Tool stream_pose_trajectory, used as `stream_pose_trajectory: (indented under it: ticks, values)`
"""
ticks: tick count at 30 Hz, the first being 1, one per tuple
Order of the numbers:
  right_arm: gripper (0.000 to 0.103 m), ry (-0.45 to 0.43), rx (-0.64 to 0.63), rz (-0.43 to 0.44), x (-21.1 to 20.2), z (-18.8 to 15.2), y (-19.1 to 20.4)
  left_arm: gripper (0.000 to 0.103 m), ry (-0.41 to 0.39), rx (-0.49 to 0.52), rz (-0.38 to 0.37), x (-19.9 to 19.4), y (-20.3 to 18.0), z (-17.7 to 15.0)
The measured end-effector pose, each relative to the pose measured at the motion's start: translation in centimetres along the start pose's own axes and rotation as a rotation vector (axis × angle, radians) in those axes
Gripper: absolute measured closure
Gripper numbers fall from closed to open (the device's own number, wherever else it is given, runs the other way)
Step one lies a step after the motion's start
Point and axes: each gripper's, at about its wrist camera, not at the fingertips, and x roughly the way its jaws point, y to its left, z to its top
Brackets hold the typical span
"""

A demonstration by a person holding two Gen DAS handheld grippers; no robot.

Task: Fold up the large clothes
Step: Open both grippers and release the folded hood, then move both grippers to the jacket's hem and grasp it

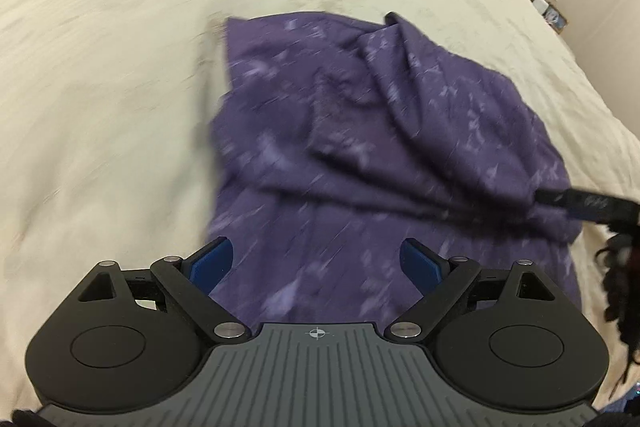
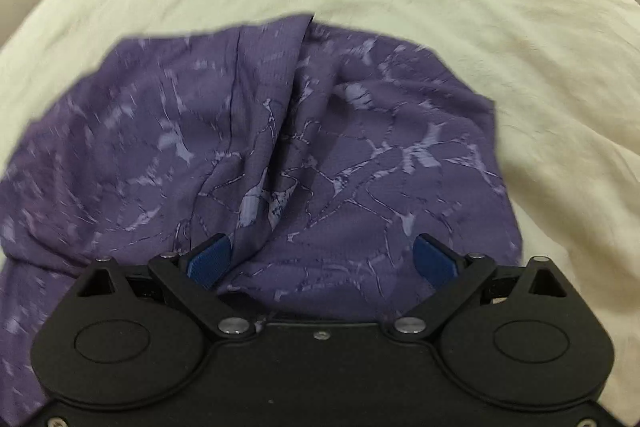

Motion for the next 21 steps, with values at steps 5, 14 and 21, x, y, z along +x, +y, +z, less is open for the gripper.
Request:
stream_pose_trajectory:
  ticks: [5, 14, 21]
  values:
    - [0.005, -0.077, 0.061, 0.053, -4.3, -2.9, -1.2, 0.012, 0.017, -0.004, 0.001, -1.5, 2.4, -2.2]
    - [0.004, 0.009, 0.191, 0.026, -8.2, -12.0, -5.2, 0.012, 0.068, 0.022, -0.011, -2.6, 5.4, -6.1]
    - [0.004, 0.094, 0.216, 0.016, -9.4, -17.7, -8.3, 0.012, 0.089, 0.002, 0.002, -3.3, 5.9, -10.0]
